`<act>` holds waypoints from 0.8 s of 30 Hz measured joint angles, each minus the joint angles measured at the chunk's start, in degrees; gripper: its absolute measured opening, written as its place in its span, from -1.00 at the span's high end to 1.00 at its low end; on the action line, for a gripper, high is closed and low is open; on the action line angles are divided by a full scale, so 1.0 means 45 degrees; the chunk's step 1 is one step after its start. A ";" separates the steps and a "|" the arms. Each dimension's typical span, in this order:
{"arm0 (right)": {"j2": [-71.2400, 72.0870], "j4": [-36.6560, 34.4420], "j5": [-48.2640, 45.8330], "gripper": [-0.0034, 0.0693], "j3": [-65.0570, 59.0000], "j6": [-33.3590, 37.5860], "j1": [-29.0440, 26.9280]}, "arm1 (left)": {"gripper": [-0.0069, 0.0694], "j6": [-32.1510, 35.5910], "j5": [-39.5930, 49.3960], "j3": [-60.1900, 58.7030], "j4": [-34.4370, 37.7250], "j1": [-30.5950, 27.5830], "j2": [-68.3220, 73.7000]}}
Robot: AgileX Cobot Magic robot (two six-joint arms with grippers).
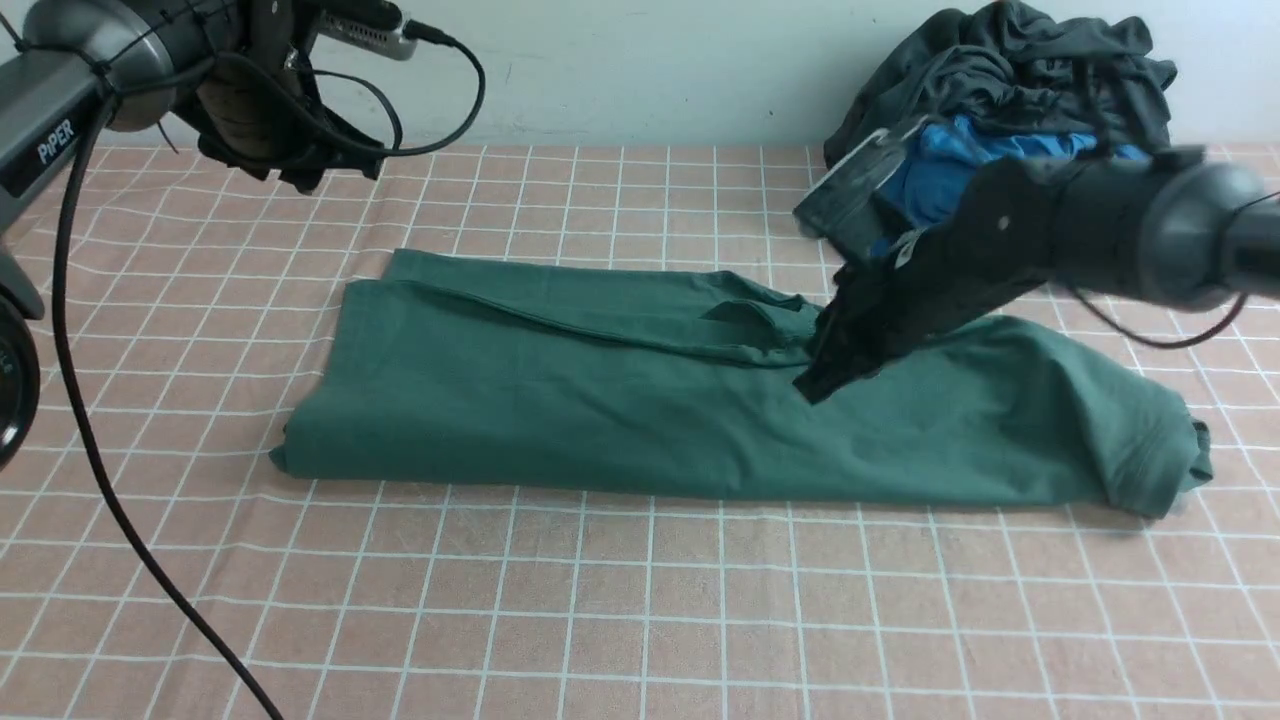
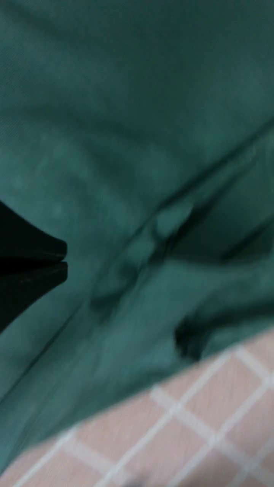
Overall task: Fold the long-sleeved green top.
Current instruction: Use both arms to drag the lower edge of the fabric forward and fold it over the upper edge, then use the right arm to clamp the right edge of the fabric
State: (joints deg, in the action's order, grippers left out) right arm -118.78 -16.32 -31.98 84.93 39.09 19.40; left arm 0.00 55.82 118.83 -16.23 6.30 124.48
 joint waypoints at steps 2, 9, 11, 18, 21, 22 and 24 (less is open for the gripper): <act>-0.1269 -0.2316 0.1104 0.94 0.0147 0.2738 0.0094 | 0.14 0.0820 0.0534 -0.0027 0.0782 0.0111 -0.0409; -0.3345 -0.5502 0.4564 0.94 0.2796 0.3775 -0.0451 | 0.14 0.1909 0.1090 -0.0030 0.2022 0.0196 -0.2813; -0.3545 -0.6141 0.4660 0.92 0.3680 0.3512 -0.0834 | 0.14 0.2074 0.1488 -0.0065 0.2044 0.0196 -0.3500; -0.2309 -0.6137 0.0963 0.72 0.4943 0.2471 -0.2104 | 0.26 0.2037 0.1680 -0.2000 0.2024 0.0196 -0.6377; -0.0395 -0.4240 -0.2784 0.69 0.4746 0.0133 -0.2419 | 0.38 0.1137 0.0085 -0.5400 0.2096 0.0196 -0.9020; 0.0463 -0.2941 -0.4201 0.69 0.4316 -0.0927 -0.2423 | 0.42 0.0704 -0.0697 -0.6838 0.2180 0.0196 -1.0036; 0.1264 -0.1904 -0.5556 0.70 0.3384 -0.1841 -0.2423 | 0.47 0.0183 -0.1796 -0.8783 0.2246 0.0196 -1.1302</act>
State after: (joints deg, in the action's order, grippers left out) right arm -113.09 -24.89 -56.98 100.15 30.81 8.49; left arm 0.82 47.74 79.31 -6.13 7.18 73.62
